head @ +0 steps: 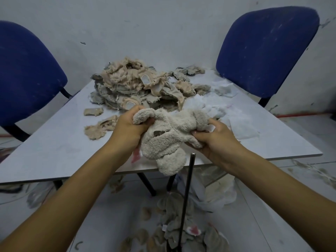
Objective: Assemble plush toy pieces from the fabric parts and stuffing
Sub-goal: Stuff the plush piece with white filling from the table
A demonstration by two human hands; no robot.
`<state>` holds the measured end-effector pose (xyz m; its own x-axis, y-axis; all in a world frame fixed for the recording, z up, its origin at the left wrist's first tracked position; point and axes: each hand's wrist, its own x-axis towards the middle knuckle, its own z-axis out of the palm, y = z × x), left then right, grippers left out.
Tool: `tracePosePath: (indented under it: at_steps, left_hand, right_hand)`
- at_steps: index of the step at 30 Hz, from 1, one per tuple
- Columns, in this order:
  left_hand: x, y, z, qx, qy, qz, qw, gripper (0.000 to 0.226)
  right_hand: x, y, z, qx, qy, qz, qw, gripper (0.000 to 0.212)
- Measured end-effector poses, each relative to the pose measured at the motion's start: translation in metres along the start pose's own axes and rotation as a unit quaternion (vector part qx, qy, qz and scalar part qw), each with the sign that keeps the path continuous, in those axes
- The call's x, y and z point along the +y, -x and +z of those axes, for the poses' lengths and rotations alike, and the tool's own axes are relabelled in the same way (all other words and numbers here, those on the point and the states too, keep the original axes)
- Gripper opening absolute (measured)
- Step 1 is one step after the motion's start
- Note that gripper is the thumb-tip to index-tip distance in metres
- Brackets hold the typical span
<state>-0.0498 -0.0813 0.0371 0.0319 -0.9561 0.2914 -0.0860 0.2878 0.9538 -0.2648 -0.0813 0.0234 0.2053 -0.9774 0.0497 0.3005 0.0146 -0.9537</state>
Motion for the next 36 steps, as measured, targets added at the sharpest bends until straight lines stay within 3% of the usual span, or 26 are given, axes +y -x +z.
tracePosePath:
  at_steps: [5, 7, 8, 10, 12, 15, 17, 18, 20, 22, 24, 27, 30, 32, 34, 36]
  left_hand:
    - [0.021, -0.006, 0.000, 0.024, -0.027, 0.089, 0.995, 0.032]
    - [0.024, -0.013, 0.003, 0.076, -0.128, 0.112, 0.983, 0.027]
    - [0.023, -0.016, 0.003, 0.114, -0.232, 0.109, 0.960, 0.026]
    - [0.015, -0.015, 0.005, 0.132, -0.385, 0.082, 0.910, 0.041]
    - [0.004, -0.009, 0.008, 0.064, -0.439, 0.062, 0.894, 0.053]
    - [-0.010, -0.008, 0.013, -0.014, -0.513, 0.033, 0.858, 0.048]
    - [-0.009, -0.012, 0.017, -0.047, -0.538, -0.013, 0.842, 0.036]
    - [-0.010, -0.013, 0.020, -0.061, -0.549, -0.020, 0.834, 0.036]
    - [-0.013, -0.017, 0.025, -0.102, -0.563, -0.009, 0.820, 0.033]
    - [-0.009, -0.020, 0.029, -0.176, -0.589, 0.016, 0.789, 0.031]
    - [-0.004, -0.024, 0.032, -0.241, -0.570, 0.044, 0.784, 0.030]
    - [0.000, -0.024, 0.035, -0.279, -0.501, 0.074, 0.816, 0.045]
    - [-0.007, -0.026, 0.037, -0.239, -0.486, 0.110, 0.834, 0.040]
    - [-0.014, -0.028, 0.036, -0.144, -0.483, 0.124, 0.854, 0.022]
    - [-0.020, -0.028, 0.033, -0.059, -0.471, 0.103, 0.874, 0.012]
    - [-0.024, -0.028, 0.032, -0.067, -0.496, 0.045, 0.865, 0.016]
  right_hand:
    - [-0.008, -0.008, 0.003, 0.026, 0.035, 0.001, 0.999, 0.025]
    - [-0.015, -0.007, 0.001, 0.009, 0.114, 0.053, 0.992, 0.012]
    - [-0.017, -0.007, -0.001, -0.007, 0.179, 0.089, 0.980, 0.027]
    - [-0.017, -0.006, -0.005, -0.020, 0.353, 0.118, 0.928, 0.059]
    - [-0.014, -0.009, -0.012, 0.046, 0.502, 0.032, 0.863, 0.075]
    - [-0.007, -0.021, -0.035, 0.121, 0.636, -0.162, 0.745, 0.044]
    - [-0.003, -0.030, -0.045, 0.064, 0.700, -0.172, 0.690, 0.024]
    - [0.002, -0.034, -0.048, 0.024, 0.723, -0.152, 0.674, 0.032]
    - [0.010, -0.037, -0.050, -0.007, 0.737, -0.117, 0.666, 0.056]
    - [0.013, -0.037, -0.047, 0.022, 0.740, -0.124, 0.661, 0.073]
    - [0.010, -0.040, -0.048, 0.048, 0.743, -0.124, 0.656, 0.072]
    - [0.006, -0.045, -0.052, 0.055, 0.737, -0.146, 0.657, 0.057]
    - [0.005, -0.046, -0.055, 0.055, 0.711, -0.172, 0.680, 0.029]
    - [0.005, -0.044, -0.056, 0.066, 0.682, -0.187, 0.704, 0.017]
    - [0.004, -0.044, -0.055, 0.101, 0.650, -0.206, 0.725, 0.017]
    - [0.000, -0.045, -0.052, 0.139, 0.625, -0.212, 0.738, 0.022]
